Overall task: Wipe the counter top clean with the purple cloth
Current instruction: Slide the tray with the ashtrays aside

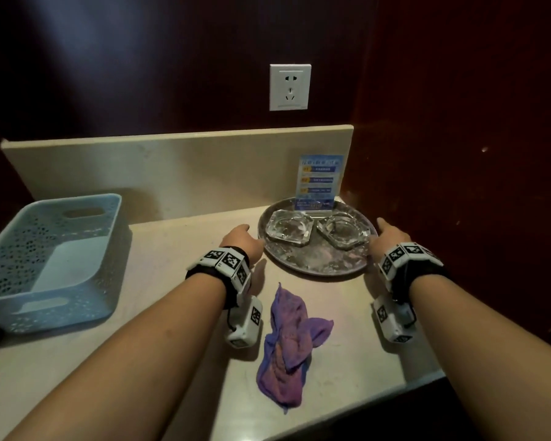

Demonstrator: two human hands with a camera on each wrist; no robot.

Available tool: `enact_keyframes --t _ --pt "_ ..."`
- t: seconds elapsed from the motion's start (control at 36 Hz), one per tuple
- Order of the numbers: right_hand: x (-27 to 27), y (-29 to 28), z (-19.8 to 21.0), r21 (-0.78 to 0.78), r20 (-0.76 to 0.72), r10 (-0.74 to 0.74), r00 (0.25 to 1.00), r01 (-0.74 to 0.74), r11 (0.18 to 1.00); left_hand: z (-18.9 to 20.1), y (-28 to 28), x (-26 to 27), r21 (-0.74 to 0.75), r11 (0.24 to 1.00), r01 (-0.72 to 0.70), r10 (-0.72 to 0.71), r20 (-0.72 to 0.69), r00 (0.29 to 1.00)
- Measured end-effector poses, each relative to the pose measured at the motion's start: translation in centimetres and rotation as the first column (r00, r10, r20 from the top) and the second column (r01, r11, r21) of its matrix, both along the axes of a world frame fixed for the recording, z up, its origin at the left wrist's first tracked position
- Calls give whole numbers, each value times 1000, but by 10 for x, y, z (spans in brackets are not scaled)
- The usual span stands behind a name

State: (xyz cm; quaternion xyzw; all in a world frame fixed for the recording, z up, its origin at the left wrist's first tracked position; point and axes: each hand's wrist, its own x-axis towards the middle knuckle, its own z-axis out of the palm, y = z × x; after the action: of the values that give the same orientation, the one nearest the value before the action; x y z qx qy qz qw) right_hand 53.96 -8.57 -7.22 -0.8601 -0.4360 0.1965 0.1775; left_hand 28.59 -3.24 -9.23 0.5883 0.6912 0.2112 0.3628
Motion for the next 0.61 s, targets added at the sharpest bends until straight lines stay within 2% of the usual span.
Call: enact_keyframes --t 0.08,0.25,0.36,0.5,0.61 --pt "8 17 0 -21 -33 20 999 -20 1000 0 6 4 -1 1000 -4 4 -10 1000" --pt "25 44 -6 -133 2 43 999 -42 990 -9 20 15 -37 999 17 -16 10 1000" --pt "28 56 -8 -145 63 57 996 -47 988 -4 17 22 2 999 37 -37 1 999" --pt "33 63 -22 -122 168 147 975 -127 984 -6 18 23 8 1000 26 -26 51 998" --pt "32 61 -26 -156 149 129 980 -105 982 -8 20 23 -11 1000 25 -24 102 994"
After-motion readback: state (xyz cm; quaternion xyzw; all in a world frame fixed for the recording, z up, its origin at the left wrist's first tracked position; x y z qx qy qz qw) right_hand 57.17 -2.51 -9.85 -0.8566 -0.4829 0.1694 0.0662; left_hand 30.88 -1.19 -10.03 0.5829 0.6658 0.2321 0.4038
